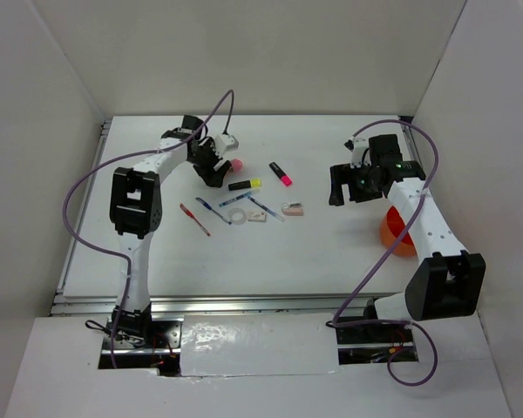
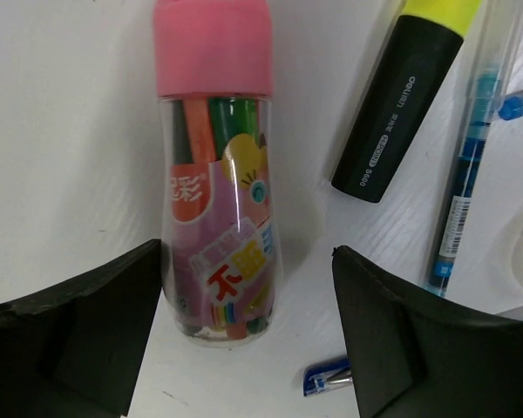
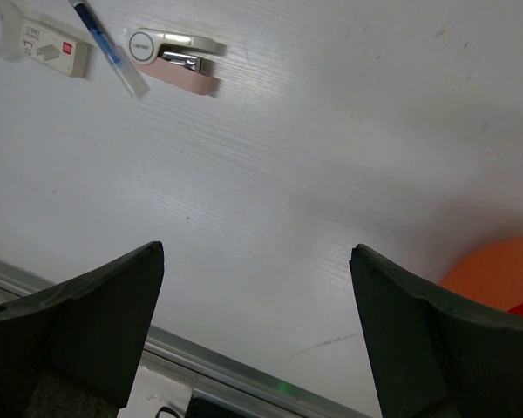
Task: Sort the stationery into containers
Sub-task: Pick up the stationery from the center of the board.
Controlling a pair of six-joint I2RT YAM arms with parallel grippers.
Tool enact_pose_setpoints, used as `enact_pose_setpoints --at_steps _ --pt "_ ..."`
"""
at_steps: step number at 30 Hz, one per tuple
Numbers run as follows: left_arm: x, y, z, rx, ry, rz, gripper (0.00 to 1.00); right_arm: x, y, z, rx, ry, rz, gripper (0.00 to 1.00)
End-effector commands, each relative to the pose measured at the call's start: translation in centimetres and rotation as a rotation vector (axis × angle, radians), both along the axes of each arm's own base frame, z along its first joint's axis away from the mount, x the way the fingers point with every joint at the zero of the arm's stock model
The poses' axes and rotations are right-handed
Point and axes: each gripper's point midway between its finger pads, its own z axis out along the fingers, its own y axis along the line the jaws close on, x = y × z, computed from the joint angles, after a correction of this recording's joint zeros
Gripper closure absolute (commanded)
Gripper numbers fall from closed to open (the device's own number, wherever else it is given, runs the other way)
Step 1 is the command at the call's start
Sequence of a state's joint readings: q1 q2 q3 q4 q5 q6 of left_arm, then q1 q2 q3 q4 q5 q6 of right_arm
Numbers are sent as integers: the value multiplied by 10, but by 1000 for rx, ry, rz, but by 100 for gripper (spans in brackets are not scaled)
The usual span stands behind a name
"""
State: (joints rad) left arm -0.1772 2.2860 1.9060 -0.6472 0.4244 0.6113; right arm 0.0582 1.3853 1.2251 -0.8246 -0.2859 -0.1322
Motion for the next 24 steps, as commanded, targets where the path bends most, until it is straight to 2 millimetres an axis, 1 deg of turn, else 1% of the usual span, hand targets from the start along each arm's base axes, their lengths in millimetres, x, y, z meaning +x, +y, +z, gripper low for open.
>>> enact_pose_setpoints --at_steps 1,2,5,6,7,8,9,10,11,13,14,15,16,17,18,19,20,21,22,23,24 --pt "3 2 -10 50 -17 -14 12 8 0 17 6 -46 12 7" --pt "3 1 -11 49 -18 -14 13 8 1 17 7 -46 12 7" --pt "4 2 -12 55 -22 -4 22 9 -1 19 5 -54 8 7" --pt "4 2 -12 51 -21 6 27 9 -1 21 6 -64 7 7" --pt "4 2 -12 51 -24 15 31 10 -1 22 6 -70 3 7" --pt "10 4 -6 51 -52 39 34 10 -1 23 6 -73 3 7" --pt "9 5 -7 52 -52 53 41 11 -1 26 12 -84 0 7" --pt "11 8 -5 52 -62 69 44 11 0 28 18 -91 -2 7" --pt "13 9 1 39 -80 92 50 12 1 34 31 -116 -2 7" --pt "16 14 14 15 -107 119 57 13 3 44 59 -148 -9 7" --pt "17 11 31 -32 -132 137 62 12 6 54 83 -188 -3 7" --pt "17 17 42 -65 -146 155 64 12 6 61 105 -211 -11 7" --pt "17 16 54 -103 -165 158 65 10 8 66 122 -227 -3 7" --pt "14 14 81 -159 -212 165 66 6 14 81 166 -271 26 7" --pt "8 9 98 -232 -229 136 68 2 17 87 185 -283 42 6" --pt "3 3 117 -288 -258 113 69 1 12 94 202 -294 34 6" --pt "-18 -1 134 -354 -259 110 70 -4 14 104 223 -308 52 6" --pt "-20 -10 161 -433 -342 65 72 -10 22 113 274 -313 94 6" --pt "-41 -19 177 -483 -355 64 76 -13 19 120 296 -328 93 7" --pt "-46 -27 194 -513 -417 36 79 -20 28 130 360 -332 136 8" --pt "-61 -45 200 -520 -410 -2 82 -24 32 136 393 -335 152 9"
